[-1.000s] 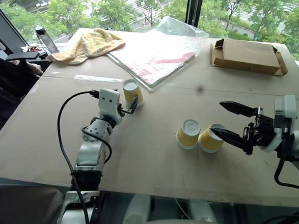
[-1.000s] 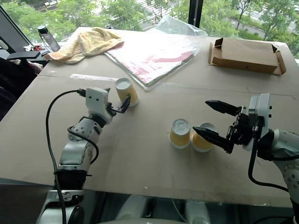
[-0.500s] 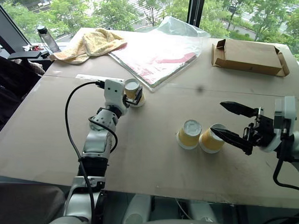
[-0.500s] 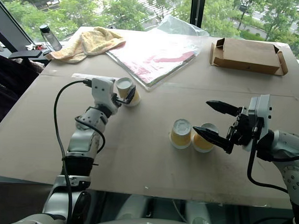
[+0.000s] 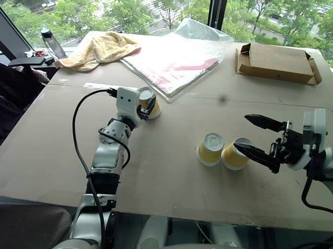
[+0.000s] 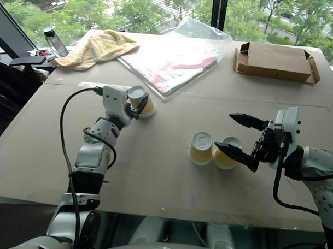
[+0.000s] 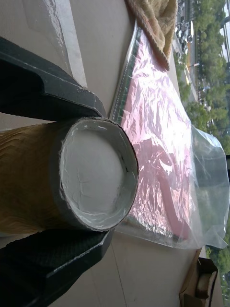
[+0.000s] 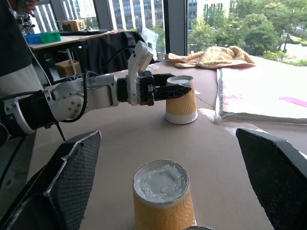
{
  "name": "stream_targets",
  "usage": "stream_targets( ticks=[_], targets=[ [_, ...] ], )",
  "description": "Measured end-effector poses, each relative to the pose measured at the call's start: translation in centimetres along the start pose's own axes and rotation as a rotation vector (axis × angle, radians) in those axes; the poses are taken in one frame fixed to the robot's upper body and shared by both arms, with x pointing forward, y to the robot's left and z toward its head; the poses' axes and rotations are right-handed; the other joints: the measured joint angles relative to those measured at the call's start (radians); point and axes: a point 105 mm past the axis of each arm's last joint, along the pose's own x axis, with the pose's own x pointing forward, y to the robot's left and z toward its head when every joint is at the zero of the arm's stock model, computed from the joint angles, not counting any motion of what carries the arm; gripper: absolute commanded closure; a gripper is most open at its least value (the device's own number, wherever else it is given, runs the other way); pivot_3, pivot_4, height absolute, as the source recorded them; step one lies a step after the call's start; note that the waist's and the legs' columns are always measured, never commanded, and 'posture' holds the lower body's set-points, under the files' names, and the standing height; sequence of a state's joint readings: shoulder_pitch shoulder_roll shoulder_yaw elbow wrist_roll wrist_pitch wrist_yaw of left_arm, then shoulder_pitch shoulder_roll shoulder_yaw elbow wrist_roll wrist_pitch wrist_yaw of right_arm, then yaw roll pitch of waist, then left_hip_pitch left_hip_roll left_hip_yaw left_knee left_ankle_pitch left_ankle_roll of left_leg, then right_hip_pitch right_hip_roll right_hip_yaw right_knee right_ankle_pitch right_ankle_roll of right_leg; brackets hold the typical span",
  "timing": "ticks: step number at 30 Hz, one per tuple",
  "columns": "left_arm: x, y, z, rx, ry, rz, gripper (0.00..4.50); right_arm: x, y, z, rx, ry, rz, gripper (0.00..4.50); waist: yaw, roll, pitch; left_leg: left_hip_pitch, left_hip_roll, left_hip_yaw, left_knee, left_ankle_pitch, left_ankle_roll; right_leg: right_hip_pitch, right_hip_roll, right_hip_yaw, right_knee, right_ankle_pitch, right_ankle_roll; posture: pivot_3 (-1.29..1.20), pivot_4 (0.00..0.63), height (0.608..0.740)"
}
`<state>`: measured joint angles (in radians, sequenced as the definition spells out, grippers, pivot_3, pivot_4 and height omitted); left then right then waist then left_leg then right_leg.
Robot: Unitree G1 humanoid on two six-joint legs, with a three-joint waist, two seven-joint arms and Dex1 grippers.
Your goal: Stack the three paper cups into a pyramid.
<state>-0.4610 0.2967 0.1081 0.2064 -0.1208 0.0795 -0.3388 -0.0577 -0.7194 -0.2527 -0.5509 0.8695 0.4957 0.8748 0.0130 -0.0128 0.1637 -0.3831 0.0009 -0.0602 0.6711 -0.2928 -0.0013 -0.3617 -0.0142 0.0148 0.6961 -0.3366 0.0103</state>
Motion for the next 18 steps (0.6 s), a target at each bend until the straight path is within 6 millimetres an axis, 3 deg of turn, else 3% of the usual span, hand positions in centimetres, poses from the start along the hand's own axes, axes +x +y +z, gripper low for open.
stream_targets(
  ticks=[5,11,16,18],
  targets=[
    [-0.1,-0.9,0.8,-0.037,-0.029,-0.081,2.05,0.0,0.0,0.0,-0.001,0.001,-0.002,0.00,0.000,0.000,0.000,-0.001,0.000,0.000,0.000,0.000,0.000,0.000,0.000,0.000,0.000,0.000,0.000,0.00,0.150,0.740],
    [-1.6,-6.1,7.7,-0.037,-0.185,-0.534,2.05,-0.3,-0.1,0.6,0.003,-0.013,0.007,0.00,0.000,0.000,0.000,-0.001,0.000,0.000,0.001,0.000,0.000,0.000,0.000,-0.001,0.000,0.000,0.000,0.00,0.150,0.740],
    [-2.8,-9.9,12.4,0.010,-0.242,-0.889,2.05,-3.1,-0.1,1.9,-0.014,0.002,-0.013,0.00,0.006,0.000,0.000,-0.001,0.000,0.000,0.001,0.000,0.000,0.001,0.000,-0.002,-0.001,0.000,0.000,0.00,0.150,0.740],
    [-3.1,-12.1,13.0,0.029,-0.235,-1.022,2.05,-4.8,0.0,1.6,0.006,0.013,-0.052,0.00,0.002,0.000,0.000,-0.001,0.000,0.001,0.001,0.000,0.000,0.001,0.000,-0.001,-0.001,0.000,0.000,0.00,0.150,0.740]
  ],
)
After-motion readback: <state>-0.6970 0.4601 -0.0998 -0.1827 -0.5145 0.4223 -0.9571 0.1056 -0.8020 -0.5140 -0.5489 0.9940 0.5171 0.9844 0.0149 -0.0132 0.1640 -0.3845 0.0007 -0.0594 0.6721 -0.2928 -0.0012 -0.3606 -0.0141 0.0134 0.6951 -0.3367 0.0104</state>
